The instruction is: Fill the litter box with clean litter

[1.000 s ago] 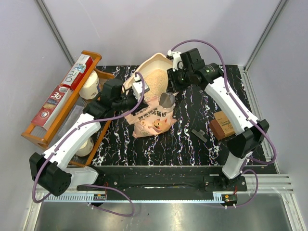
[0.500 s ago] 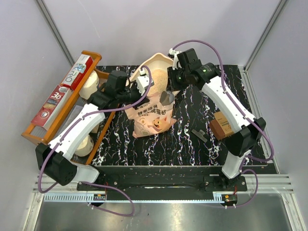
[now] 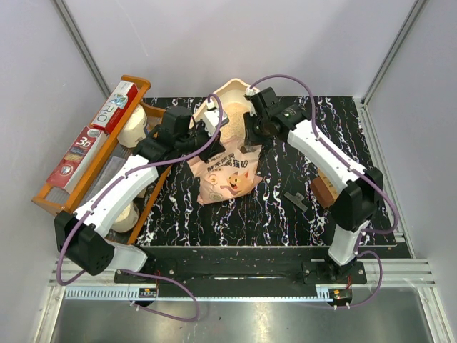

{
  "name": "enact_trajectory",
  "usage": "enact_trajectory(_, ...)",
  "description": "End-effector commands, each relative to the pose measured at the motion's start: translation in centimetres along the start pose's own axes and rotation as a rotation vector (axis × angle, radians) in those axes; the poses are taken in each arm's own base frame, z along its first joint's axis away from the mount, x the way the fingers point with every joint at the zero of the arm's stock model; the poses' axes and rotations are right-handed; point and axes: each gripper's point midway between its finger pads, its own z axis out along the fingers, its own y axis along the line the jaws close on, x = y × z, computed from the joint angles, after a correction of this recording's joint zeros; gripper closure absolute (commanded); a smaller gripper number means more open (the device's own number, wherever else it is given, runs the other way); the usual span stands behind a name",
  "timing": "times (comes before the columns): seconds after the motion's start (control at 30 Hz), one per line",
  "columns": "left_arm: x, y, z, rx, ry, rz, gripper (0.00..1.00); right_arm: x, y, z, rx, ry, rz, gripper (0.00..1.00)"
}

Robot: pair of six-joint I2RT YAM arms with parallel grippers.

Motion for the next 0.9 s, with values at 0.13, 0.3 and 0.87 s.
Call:
enact_trajectory(0.13,-7.5,0.4,-1.6,-0.033,-0.229,0.125,1.0,0.7,-0.3,4.7,0.023,0.049,0.049,1.0)
enact_trajectory(0.3,-7.4,0.7,-1.3,-0.033,-0.22,0.129,1.0,2.9,1.0,6.4,-0.047,0.135,0.113,1.0)
enact_trajectory(0.87,-7.8,-0.6,-2.4,0.017,-0.225,0.179,1.0,-3.8,1.8,-1.0,-0.686,0.077,0.58,1.0)
